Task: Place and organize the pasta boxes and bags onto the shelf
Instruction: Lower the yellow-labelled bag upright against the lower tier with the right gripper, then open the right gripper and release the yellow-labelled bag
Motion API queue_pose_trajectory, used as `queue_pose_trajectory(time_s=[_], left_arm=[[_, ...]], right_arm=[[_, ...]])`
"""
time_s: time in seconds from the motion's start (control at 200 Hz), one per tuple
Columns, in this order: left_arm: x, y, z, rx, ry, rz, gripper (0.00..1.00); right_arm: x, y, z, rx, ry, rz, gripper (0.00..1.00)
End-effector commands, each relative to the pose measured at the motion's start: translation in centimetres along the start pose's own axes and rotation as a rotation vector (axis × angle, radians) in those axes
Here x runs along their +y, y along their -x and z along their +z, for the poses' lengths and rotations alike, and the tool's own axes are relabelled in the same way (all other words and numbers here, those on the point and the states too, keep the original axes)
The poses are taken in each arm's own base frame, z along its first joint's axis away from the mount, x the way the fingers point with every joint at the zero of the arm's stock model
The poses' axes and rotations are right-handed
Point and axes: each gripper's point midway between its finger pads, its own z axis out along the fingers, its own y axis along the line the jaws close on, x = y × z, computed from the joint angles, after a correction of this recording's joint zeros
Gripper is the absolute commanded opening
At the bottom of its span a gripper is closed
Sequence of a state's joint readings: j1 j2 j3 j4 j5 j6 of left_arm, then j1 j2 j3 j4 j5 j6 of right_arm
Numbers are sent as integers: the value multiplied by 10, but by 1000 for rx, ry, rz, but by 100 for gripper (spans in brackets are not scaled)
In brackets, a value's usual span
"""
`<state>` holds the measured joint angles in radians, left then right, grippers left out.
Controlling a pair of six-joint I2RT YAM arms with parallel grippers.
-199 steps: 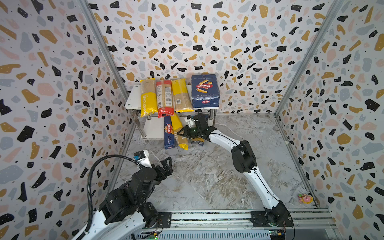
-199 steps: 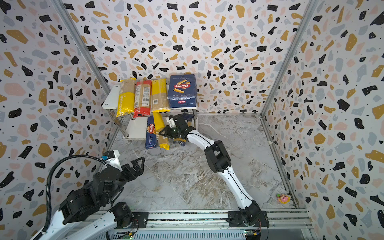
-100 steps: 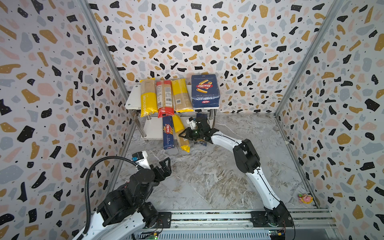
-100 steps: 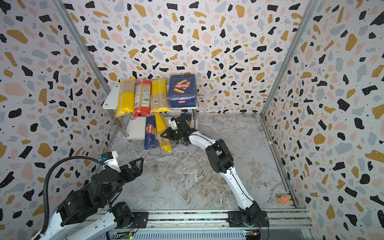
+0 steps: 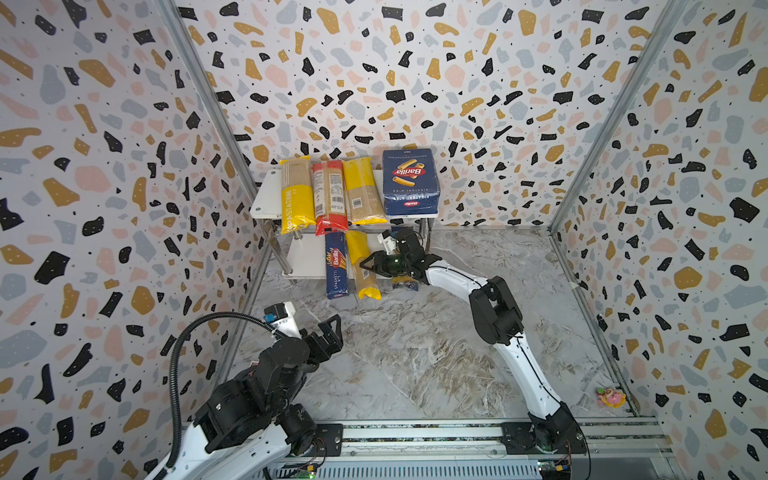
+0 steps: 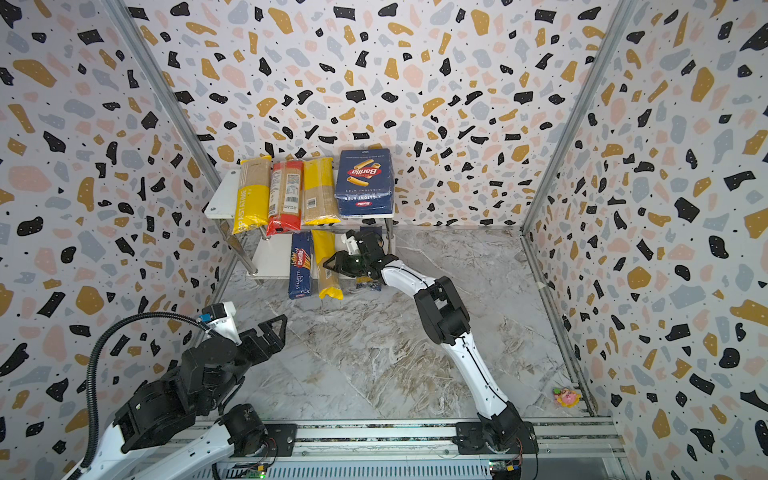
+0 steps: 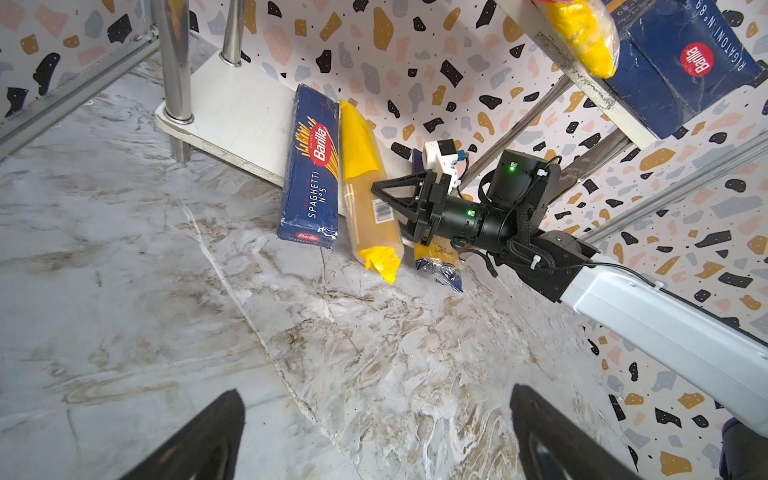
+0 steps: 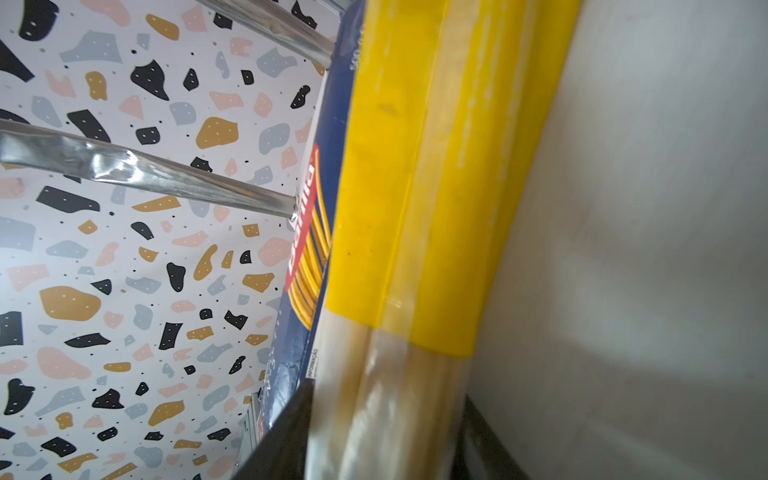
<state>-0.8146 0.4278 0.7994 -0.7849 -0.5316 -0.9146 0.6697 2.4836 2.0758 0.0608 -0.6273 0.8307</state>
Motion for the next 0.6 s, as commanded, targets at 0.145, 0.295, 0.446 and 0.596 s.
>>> queue_pose_trajectory(time_s=[0.145,0.295,0.446,0.596], left_arm=[[-9,7,-2,-15,-34,-19,99],[-9,6,-2,-13,-35,-16,99],[-9,2,0,-4,-37,-16,100],[-10,0,1,1,-46,-19,99]], right_arm=[[88,43,-40,-116,111,-166,54],[93,33,-41,-97,104,-170,54],[91,12,-45,-69,51,-172,54],[70,-9,-57,-52,-37,-177,55]])
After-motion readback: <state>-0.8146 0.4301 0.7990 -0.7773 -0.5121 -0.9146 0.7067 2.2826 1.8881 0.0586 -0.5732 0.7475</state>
